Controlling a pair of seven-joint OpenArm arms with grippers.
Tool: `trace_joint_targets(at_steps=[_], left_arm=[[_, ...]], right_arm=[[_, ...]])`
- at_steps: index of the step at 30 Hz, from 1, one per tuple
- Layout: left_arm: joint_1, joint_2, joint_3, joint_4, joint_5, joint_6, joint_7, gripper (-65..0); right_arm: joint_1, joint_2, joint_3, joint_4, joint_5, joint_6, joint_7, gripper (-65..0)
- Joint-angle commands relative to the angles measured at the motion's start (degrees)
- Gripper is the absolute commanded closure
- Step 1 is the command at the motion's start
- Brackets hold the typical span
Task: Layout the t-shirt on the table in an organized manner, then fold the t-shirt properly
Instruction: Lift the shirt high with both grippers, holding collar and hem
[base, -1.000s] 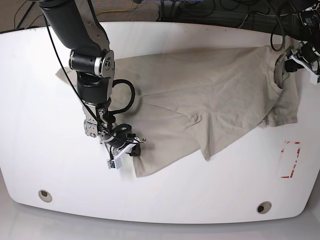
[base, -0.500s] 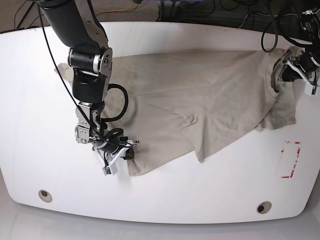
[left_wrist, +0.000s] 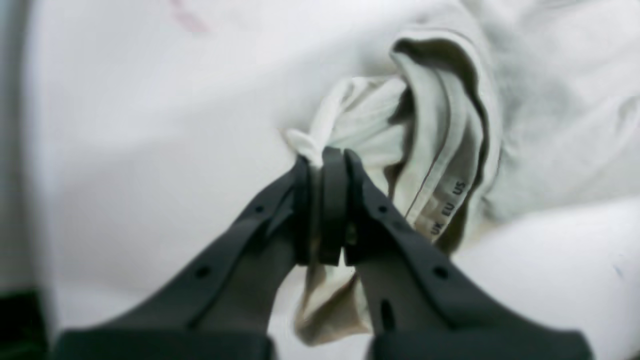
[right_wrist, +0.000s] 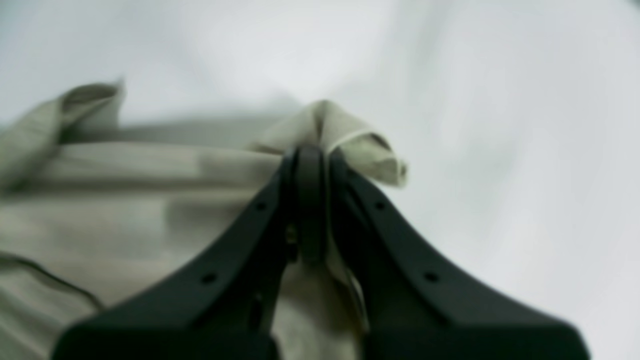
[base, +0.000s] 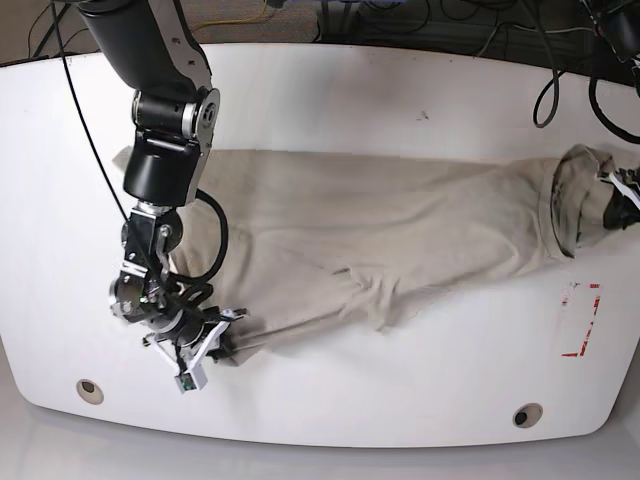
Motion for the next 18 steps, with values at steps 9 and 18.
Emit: trace_joint_targets(at_steps=[9, 18], left_arm=[[-24.26, -7.46, 4.16, 2.87, -0.89, 0.08, 7.63, -0.6], [-53.71, -11.06, 11.81, 2.87, -0.81, 0.70, 9.39, -0.4]], right_arm=[[15.35, 5.88, 0.21, 4.89, 0.64, 3.35, -5.19, 0.0], [31.97, 10.28, 0.21, 6.91, 0.55, 4.54, -11.60, 0.0]])
